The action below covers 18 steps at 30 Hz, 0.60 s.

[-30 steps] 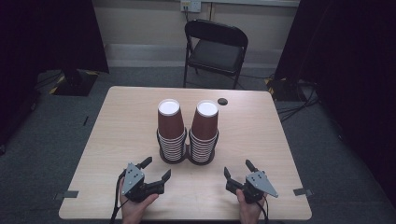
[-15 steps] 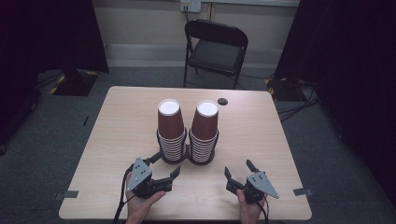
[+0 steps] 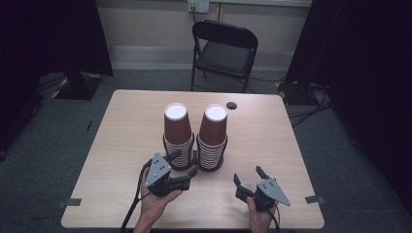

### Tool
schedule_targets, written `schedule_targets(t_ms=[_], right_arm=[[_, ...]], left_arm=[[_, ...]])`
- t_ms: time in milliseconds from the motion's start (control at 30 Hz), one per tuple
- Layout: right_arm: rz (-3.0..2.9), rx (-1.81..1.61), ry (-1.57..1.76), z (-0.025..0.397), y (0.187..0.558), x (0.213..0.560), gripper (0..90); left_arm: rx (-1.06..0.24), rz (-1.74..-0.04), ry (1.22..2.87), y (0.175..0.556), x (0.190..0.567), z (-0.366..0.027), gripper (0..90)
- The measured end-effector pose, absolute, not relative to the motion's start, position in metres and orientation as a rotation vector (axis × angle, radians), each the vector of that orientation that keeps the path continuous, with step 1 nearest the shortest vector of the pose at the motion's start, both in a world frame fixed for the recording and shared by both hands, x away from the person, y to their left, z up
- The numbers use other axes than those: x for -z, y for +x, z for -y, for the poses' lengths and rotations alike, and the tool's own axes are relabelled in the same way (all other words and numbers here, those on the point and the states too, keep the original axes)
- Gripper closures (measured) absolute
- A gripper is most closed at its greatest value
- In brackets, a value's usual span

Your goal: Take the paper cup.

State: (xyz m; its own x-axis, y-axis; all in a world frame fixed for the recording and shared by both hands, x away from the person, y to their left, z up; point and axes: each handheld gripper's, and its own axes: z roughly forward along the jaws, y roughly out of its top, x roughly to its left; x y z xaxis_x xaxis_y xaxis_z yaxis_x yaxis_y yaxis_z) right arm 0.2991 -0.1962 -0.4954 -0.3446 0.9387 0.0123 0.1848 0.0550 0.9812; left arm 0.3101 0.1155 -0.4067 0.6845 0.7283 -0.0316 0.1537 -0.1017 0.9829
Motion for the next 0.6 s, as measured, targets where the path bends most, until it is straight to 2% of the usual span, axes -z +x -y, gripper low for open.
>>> schedule_targets(t_ms=[200,333,400,600], right_arm=[[-1.622,-1.350,1.149,0.197,0.299,0.495,13.8],[-1.625,-1.348,1.147,0.196,0.299,0.495,14.0],[-1.631,-1.348,1.150,0.196,0.300,0.495,14.1],[-1.636,-1.343,1.152,0.196,0.300,0.495,14.5]], left_arm=[[-0.594,-0.697,1.641,0.314,0.396,-0.109,22.7],[-0.548,-0.687,1.648,0.316,0.388,-0.107,22.4],[-0.597,-0.683,1.651,0.314,0.383,-0.105,22.3],[-0.615,-0.671,1.655,0.322,0.375,-0.101,21.6]])
